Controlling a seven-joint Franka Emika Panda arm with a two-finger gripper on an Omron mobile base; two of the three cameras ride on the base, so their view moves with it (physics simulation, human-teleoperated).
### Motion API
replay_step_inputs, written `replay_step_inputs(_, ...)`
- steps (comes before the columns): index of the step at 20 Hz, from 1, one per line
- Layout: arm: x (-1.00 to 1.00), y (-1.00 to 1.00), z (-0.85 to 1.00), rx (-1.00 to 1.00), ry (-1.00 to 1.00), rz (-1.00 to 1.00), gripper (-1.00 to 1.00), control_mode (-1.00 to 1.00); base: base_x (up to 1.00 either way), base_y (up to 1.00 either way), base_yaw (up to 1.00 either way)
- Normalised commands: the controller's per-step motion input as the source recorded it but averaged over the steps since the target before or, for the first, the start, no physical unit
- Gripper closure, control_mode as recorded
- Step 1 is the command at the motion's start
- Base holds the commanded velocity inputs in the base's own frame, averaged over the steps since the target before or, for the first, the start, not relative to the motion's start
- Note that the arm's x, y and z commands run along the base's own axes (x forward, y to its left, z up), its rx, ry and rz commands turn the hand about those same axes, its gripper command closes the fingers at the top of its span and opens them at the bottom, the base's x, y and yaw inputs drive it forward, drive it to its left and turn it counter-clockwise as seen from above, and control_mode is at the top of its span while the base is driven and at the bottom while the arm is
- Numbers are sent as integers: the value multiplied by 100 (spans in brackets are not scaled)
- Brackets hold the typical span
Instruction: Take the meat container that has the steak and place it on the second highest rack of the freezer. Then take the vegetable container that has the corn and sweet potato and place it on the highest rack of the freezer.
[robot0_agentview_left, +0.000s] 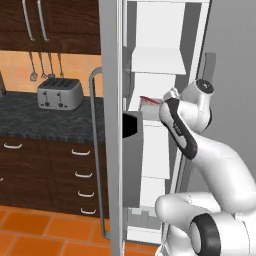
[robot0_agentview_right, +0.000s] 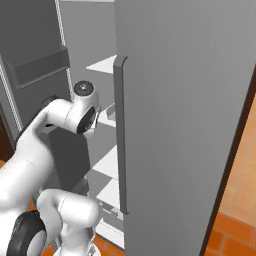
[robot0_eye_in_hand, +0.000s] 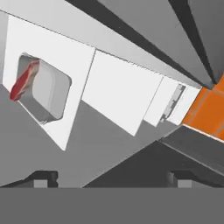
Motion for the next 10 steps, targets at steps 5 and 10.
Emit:
replay_step_inputs(5,-100,-28,0,-35,12,20,-100,-100,0,0,0)
replay_step_inputs(10,-100,-26,0,-30,23,33,-100,-100,0,0,0)
